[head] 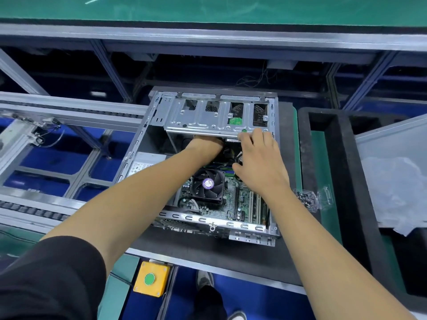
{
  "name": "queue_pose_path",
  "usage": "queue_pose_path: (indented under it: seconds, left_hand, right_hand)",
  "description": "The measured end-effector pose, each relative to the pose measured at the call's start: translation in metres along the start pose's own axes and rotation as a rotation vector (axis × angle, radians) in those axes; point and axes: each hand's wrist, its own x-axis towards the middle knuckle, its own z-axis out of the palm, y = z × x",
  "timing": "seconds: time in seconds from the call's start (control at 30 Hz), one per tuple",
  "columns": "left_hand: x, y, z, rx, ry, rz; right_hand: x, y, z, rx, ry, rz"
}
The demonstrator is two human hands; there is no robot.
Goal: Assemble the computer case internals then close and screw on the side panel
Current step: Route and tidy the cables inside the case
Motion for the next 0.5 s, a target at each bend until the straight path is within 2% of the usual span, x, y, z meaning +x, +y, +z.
queue_pose_path:
  seconds: [0.23,0.33,0.43,0.5]
  left_hand:
    - [-0.017,0.002,-0.015,-0.127,-0.005,0.001]
    - [-0.04,-0.003,-0.024,-0.3,-0.03,0.051]
    - [-0.071,-0.019,-0.031,-0.387,0.084,0.161]
    - [-0.099,-0.03,-0.033,-0.437,0.103,0.208]
  right_hand:
    - [-0.001,-0.003,-0.008,-0.002,-0.083,0.014]
    - [0.0,-0.005,-0.012,-0.01,-0.125,0.025]
    - [-0.002,-0.008,-0.016,-0.028,-0.137,0.024]
    - [-0.003,-0.011,-0.02,-0.037,-0.131,0.012]
